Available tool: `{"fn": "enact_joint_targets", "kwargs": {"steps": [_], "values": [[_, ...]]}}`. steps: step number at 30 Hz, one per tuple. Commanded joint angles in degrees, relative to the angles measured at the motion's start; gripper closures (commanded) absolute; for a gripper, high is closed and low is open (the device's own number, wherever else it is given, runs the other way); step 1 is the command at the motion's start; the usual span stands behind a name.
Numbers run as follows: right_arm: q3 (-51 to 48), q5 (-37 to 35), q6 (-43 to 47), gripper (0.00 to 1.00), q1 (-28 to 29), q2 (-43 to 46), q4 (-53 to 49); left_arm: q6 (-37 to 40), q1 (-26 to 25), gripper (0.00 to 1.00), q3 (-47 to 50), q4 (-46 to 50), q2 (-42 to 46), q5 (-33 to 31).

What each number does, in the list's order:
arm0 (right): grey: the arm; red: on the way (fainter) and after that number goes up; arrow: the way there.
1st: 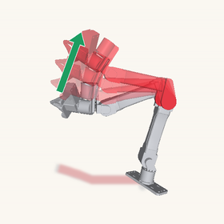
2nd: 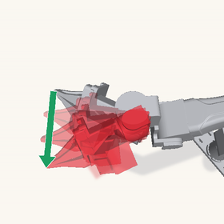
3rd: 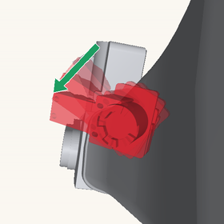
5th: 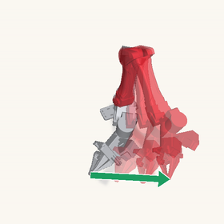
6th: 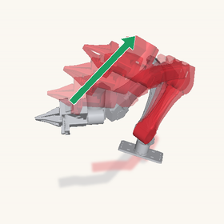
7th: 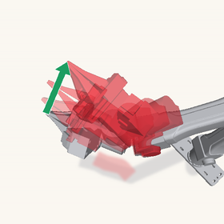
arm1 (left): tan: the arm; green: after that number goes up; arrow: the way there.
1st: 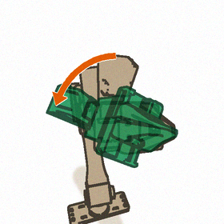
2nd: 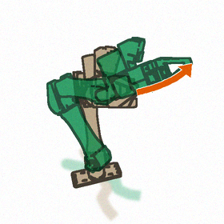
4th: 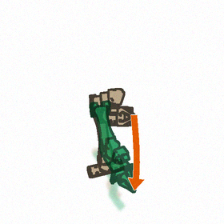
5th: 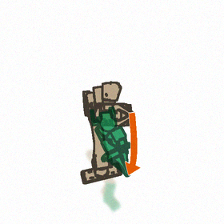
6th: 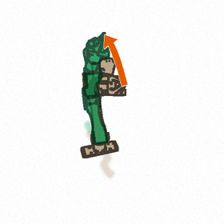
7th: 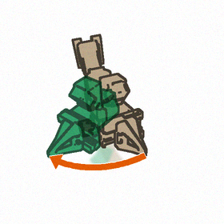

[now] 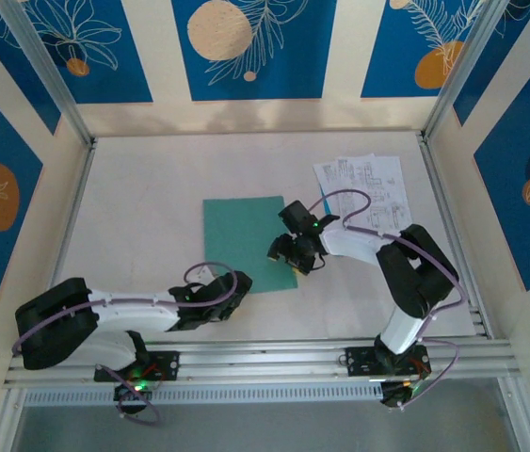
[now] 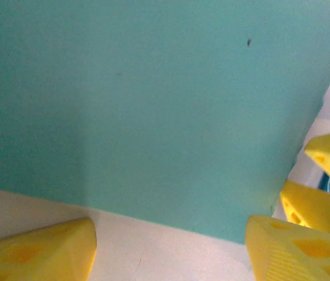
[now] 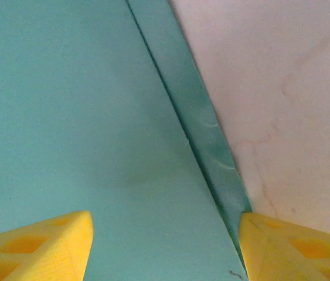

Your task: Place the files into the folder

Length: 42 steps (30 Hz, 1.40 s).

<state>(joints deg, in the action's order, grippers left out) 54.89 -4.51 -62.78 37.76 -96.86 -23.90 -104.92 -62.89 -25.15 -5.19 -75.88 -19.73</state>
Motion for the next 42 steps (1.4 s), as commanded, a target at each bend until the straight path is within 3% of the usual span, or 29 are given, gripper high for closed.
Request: {"fn": "enact_joint_targets", "kwargs": {"steps": [1, 12, 28, 42], "values": [[-3.13, -1.09, -6.4, 0.32, 0.87, 2.41, -4.29, -3.92, 0.05, 0.34, 2.23, -6.75, -1.61, -3.81], [-7.07, -0.1, -14.48, 0.32, 2.66, 4.49, -2.54, -7.72, 0.06, 0.46, 7.44, -13.54, -1.52, -6.71], [-8.2, 2.01, -15.22, 0.31, 2.24, 2.56, -0.31, -5.7, -1.17, 0.53, 10.69, -25.63, -3.11, -8.76], [-9.45, 4.07, -15.13, 0.31, 1.11, 2.18, 1.4, -6.83, -2.8, 0.62, 10.38, -27.04, -4.4, -10.07]]}}
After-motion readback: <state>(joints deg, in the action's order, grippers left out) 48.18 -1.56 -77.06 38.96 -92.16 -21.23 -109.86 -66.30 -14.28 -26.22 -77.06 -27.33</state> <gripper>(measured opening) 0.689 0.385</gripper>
